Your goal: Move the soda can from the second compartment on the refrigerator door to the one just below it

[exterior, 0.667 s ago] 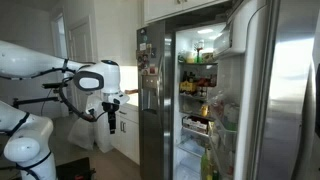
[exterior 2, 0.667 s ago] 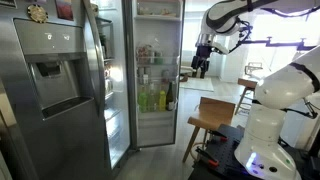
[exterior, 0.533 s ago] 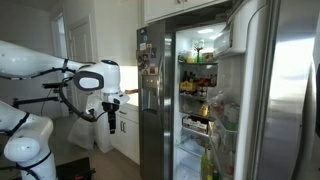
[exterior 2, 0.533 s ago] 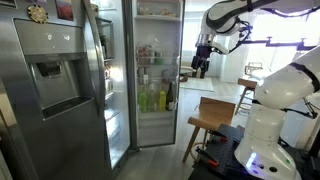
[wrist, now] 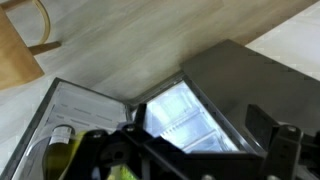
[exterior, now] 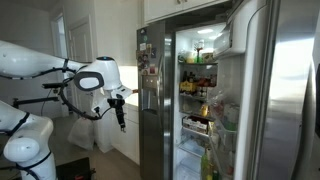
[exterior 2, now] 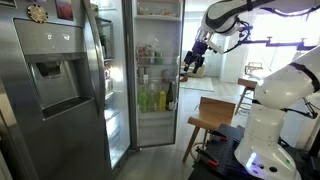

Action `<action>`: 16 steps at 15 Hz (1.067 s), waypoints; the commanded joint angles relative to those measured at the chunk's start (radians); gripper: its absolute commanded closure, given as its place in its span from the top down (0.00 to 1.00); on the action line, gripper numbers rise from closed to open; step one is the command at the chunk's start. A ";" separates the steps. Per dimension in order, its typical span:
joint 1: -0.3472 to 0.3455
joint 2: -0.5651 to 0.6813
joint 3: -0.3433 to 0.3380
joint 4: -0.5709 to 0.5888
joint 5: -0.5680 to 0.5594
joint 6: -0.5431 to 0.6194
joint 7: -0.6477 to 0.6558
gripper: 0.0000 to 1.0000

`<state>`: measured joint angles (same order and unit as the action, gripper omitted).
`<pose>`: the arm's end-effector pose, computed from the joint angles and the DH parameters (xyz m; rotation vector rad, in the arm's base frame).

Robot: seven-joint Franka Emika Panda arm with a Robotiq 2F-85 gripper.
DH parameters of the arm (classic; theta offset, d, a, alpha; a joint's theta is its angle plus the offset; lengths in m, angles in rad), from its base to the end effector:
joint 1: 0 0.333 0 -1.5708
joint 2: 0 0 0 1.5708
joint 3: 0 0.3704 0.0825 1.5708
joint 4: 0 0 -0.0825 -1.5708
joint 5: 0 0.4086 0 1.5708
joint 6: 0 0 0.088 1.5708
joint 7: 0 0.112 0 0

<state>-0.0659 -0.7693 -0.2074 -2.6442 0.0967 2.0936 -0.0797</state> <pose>0.3162 -0.0915 0.5181 -2.9090 0.2786 -0.3485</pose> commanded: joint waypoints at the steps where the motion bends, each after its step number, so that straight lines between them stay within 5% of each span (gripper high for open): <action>1: -0.034 -0.009 0.033 -0.023 0.033 0.158 0.054 1.00; 16: -0.154 0.233 0.140 0.073 -0.022 0.675 0.264 1.00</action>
<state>-0.1707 -0.6199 -0.1013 -2.6337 0.0943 2.7148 0.1238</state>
